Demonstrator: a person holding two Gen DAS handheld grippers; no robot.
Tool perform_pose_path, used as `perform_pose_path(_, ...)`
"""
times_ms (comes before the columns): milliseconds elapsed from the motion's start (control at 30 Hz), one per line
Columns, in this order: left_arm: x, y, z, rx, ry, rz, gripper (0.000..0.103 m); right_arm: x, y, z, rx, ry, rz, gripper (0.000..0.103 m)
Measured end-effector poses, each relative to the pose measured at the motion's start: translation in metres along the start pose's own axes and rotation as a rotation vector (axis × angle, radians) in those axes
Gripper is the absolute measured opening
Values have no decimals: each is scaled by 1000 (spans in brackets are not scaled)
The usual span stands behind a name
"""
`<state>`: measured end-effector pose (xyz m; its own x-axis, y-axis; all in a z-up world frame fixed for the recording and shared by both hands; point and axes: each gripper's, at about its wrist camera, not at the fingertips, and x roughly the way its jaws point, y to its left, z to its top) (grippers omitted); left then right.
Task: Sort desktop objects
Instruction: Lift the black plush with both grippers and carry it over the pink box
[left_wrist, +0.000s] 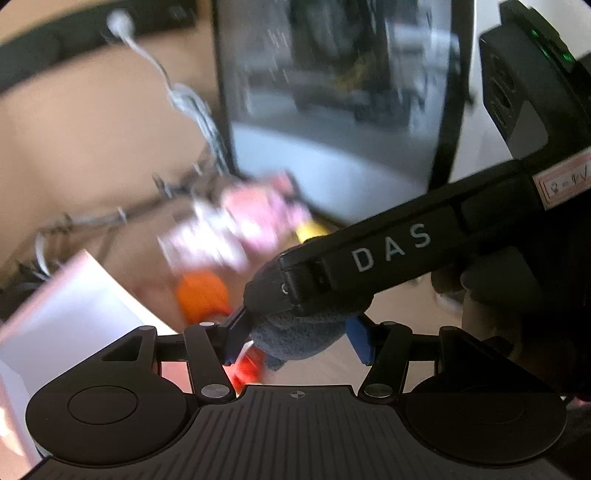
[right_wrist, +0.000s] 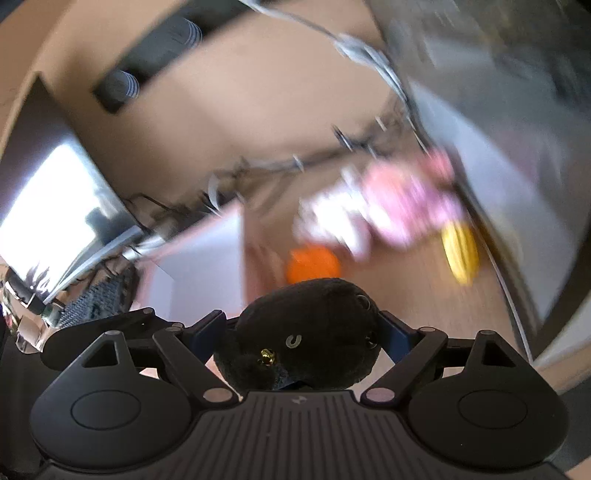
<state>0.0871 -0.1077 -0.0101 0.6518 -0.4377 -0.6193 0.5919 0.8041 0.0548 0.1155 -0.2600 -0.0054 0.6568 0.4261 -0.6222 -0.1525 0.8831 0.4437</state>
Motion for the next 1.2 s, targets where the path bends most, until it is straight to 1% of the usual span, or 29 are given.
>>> perform_pose_path(67,-21,11,7,-11,-60,41,62,-5,21,13,-50,-36,31,88)
perform_pose_path(167,-53,34,9,-31,-131,119,62,0,57,33,-141,-64,117,88)
perform_pose_path(200,-64,44,8,-34,-151,156,62,4,68,39,-164,-63,151,88)
perform_pose_path(300,-88,71,0,-31,-177,250,63,26,100,51,-232,-35,246,88)
perform_pose_path(367,-92,89,-9,-55,-164,286,63,48,120,56,-273,0,297,88)
perform_pose_path(400,-93,100,-15,-77,-150,299,63,61,127,56,-277,32,309,88)
perform_pose_path(500,-81,123,-35,-158,-95,297,63,104,138,51,-268,145,321,88)
perform_pose_path(633,-58,144,-64,-241,-3,276,63,156,132,36,-233,307,294,89)
perform_pose_path(733,-45,148,-75,-278,47,242,63,176,128,25,-221,383,257,89)
perform_pose_path(833,-42,150,-82,-320,60,195,67,179,127,20,-242,413,224,89)
perform_pose_path(933,-37,155,-82,-345,59,148,68,179,126,23,-253,436,203,90)
perform_pose_path(1033,-35,156,-86,-364,71,122,69,182,124,23,-244,462,189,90)
perform_pose_path(1100,-36,157,-85,-389,65,124,69,182,128,23,-244,459,183,90)
perform_pose_path(1133,-34,155,-80,-399,58,131,69,181,132,24,-247,448,183,90)
perform_pose_path(1200,-50,151,-67,-380,-12,160,69,164,140,29,-266,403,204,90)
